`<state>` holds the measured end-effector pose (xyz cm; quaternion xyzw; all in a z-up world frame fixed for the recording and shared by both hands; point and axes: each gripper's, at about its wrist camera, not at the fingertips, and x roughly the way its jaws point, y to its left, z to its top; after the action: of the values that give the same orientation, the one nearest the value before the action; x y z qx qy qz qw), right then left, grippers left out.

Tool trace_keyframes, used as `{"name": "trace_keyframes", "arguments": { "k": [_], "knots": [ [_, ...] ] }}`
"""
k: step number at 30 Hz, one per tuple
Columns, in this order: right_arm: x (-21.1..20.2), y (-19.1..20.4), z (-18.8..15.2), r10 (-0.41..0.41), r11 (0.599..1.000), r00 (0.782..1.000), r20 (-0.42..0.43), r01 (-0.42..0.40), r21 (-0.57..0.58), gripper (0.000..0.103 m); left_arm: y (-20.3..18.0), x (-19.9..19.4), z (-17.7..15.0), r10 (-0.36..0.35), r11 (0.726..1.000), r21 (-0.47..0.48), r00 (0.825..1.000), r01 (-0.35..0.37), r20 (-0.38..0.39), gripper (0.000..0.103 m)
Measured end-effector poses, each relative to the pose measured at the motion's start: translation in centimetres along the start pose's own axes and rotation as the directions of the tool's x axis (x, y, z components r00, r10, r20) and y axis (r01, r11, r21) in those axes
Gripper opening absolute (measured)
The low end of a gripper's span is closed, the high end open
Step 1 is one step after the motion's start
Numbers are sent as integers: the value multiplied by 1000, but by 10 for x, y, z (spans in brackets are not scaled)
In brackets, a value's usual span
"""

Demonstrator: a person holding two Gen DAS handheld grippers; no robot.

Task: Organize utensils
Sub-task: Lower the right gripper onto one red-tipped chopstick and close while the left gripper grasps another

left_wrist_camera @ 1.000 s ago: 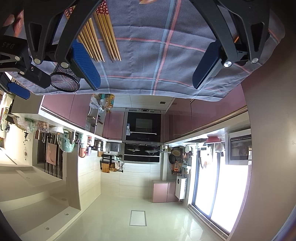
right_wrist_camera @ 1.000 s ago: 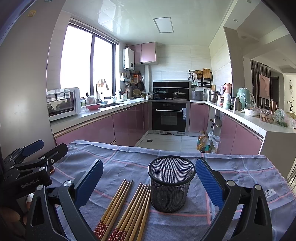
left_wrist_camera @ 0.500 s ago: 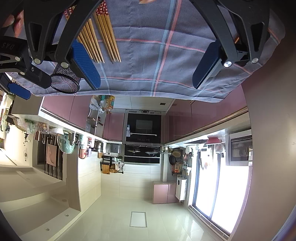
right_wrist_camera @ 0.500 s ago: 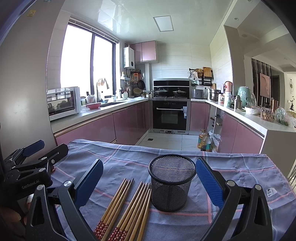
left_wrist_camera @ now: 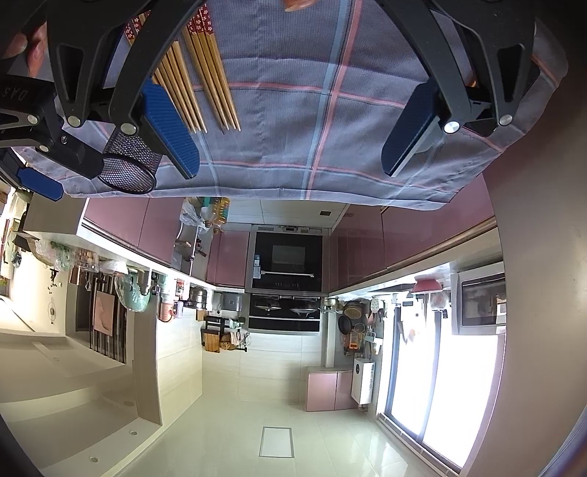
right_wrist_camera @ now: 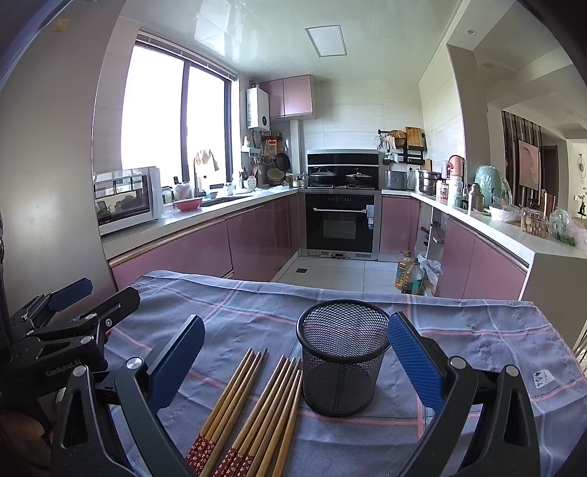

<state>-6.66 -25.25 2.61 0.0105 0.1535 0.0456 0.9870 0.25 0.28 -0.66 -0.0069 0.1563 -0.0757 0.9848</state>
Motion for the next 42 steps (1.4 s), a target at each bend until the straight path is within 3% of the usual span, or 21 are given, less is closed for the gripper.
{"name": "trace_keyframes", "arguments": {
  "k": [7,10,13,14,16,20,33,39,42],
  "knots": [
    [13,-9,-17,12,999,993,-120,-18,-49,92,9,27,-13,-52,998,12,989,54,-137,96],
    [28,-13,-32,13,998,981,-194,-26,-64,74,12,42,-22,-92,995,15,970,98,-224,88],
    [48,-19,-50,20,997,946,-323,-42,-60,62,11,56,-32,-124,990,34,947,140,-296,83],
    [52,-21,-56,36,998,923,-384,-55,-38,60,9,58,-34,-131,988,41,941,151,-311,82],
    [59,-20,-66,49,998,895,-444,-65,-21,48,3,65,-43,-150,982,54,929,179,-339,82],
    [67,-14,-73,53,997,859,-509,-74,-21,41,-12,75,-53,-160,975,79,909,206,-385,77],
    [79,-14,-73,41,995,833,-552,-82,-50,27,-37,106,-73,-168,960,107,839,259,-518,61],
    [82,-15,-73,49,995,829,-557,-91,-47,25,-39,116,-72,-186,957,88,820,275,-542,58],
    [85,-15,-72,54,994,828,-558,-96,-45,25,-42,122,-72,-165,957,107,813,268,-559,52]
  ]
}}
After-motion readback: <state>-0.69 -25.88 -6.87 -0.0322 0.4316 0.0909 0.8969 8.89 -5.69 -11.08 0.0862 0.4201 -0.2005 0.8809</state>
